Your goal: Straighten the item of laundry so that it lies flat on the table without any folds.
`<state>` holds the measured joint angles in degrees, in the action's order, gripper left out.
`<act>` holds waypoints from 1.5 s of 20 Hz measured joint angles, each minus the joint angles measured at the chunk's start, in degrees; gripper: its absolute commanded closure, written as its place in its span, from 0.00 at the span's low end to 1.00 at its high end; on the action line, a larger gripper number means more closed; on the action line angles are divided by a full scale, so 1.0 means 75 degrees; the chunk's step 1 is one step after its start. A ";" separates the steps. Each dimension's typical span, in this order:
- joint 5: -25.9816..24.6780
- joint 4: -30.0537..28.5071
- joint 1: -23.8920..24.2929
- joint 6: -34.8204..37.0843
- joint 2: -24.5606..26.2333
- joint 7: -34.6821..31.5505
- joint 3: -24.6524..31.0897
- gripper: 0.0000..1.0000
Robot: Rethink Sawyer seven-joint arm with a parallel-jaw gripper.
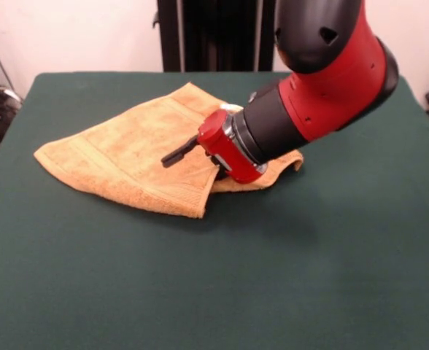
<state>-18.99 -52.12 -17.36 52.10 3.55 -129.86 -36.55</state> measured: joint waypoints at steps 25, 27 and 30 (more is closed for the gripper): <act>-0.1655 0.0010 -0.0776 -0.0006 0.0830 0.0000 -0.1126 0.00; -0.1666 0.0011 -0.0779 -0.0006 0.0871 0.0000 -0.1180 0.00; -0.1667 0.0011 -0.0781 -0.0006 0.0896 0.0000 -0.1248 0.00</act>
<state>-31.50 -52.03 -23.22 52.05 10.27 -129.86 -45.91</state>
